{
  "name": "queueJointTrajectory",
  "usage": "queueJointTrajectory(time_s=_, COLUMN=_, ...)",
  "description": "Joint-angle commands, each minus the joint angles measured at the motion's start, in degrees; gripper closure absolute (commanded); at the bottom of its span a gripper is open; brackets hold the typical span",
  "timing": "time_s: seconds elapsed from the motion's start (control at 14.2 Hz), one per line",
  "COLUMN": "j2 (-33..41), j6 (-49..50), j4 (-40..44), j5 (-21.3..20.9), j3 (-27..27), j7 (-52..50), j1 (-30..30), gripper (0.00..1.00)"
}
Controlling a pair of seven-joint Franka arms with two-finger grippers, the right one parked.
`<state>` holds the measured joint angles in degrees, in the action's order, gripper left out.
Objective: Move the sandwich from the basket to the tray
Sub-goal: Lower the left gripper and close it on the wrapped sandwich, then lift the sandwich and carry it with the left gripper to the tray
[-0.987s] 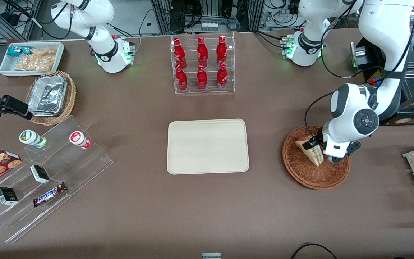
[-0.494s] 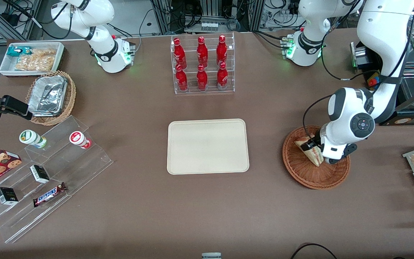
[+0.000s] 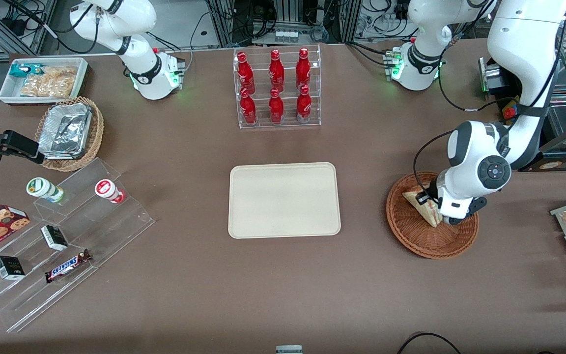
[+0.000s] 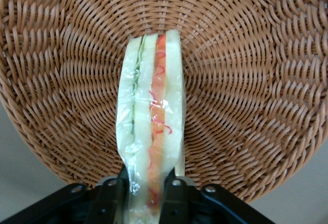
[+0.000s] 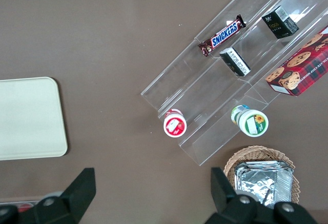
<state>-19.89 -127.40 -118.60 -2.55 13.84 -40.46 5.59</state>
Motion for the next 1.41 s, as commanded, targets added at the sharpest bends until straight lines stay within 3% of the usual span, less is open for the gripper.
queueJointTrajectory(time_s=0.0, j2=0.64, j6=-0.13, j4=1.35, j5=-0.09, j3=-0.13, j7=-0.85, j1=-0.32, gripper=0.86)
queueJointTrajectory(time_s=0.42, j2=3.28, j6=0.4, j4=5.04, j5=-0.09, j3=1.97, j7=7.66, j1=-0.31, gripper=0.84)
queueJointTrajectory(time_s=0.92, j2=0.91, j6=6.28, j4=9.43, j5=-4.39, j3=18.22, j7=7.76, j1=-0.4, gripper=0.84)
queueJointTrajectory(time_s=1.27, j2=-6.1, j6=6.46, j4=17.58, j5=-4.92, j3=20.09, j7=2.16, j1=-10.83, gripper=0.81)
queueJointTrajectory(time_s=1.34, j2=-8.56, j6=6.46, j4=19.97, j5=-6.92, j3=19.92, j7=-0.3, j1=-12.95, gripper=0.81)
